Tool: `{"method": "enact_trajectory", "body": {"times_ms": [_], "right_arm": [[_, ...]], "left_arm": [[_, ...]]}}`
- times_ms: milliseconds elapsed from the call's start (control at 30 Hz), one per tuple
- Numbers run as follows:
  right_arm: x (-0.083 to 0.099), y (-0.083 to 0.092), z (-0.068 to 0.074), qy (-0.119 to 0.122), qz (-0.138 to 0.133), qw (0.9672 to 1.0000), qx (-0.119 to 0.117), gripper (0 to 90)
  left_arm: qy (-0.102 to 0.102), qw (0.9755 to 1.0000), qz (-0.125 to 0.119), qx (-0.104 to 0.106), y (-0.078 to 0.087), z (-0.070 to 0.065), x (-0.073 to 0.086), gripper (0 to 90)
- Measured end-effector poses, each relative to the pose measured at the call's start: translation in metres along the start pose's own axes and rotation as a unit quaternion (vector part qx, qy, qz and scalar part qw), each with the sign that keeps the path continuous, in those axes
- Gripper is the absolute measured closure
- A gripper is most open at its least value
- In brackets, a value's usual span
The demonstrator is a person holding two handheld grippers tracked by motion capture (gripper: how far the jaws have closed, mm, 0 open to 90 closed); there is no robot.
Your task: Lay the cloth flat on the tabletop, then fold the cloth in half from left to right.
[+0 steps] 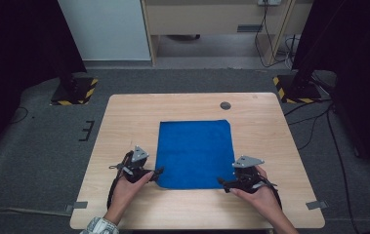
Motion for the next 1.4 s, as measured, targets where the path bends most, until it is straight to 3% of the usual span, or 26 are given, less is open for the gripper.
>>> {"method": "enact_trajectory", "body": {"times_ms": [267,433,667,933,1233,1333,1400], "right_arm": [[-0.008,-0.017,0.029,0.023,0.015,0.9992,-0.03,9.3],[-0.013,-0.031,0.049,0.051,0.022,0.9975,-0.044,9.8],[-0.026,-0.056,0.086,0.07,0.033,0.9944,-0.072,11.3],[-0.031,-0.081,0.124,0.082,0.056,0.9908,-0.093,18.6],[-0.034,-0.091,0.152,0.103,0.056,0.9869,-0.111,43.5],[-0.033,-0.093,0.158,0.103,0.056,0.9861,-0.118,44.7],[-0.033,-0.094,0.164,0.103,0.054,0.9853,-0.125,40.8]], "left_arm": [[0.008,0.9999,-0.014,-0.001,0.007,0.008,0.0,9.9],[0.016,0.9997,-0.015,-0.01,0.01,0.015,0.002,9.8],[0.024,0.9992,-0.019,-0.027,0.016,0.029,0.006,9.5],[0.034,0.9979,-0.023,-0.05,0.022,0.046,0.012,9.0],[0.04,0.9968,-0.024,-0.065,0.024,0.056,0.015,9.2],[0.038,0.9969,-0.018,-0.066,0.023,0.056,0.017,9.3],[0.039,0.9968,-0.014,-0.068,0.022,0.056,0.018,9.3]]}}
Point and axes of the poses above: each handheld gripper's, and its own axes: y roughly backward along the jaws, x roughly out of its underside, z roughly to its left, the point moved 10 cm from there along -y, roughly forward along the jaws, and after that the axes turned 12 degrees about -y, right-handed, at the moved point
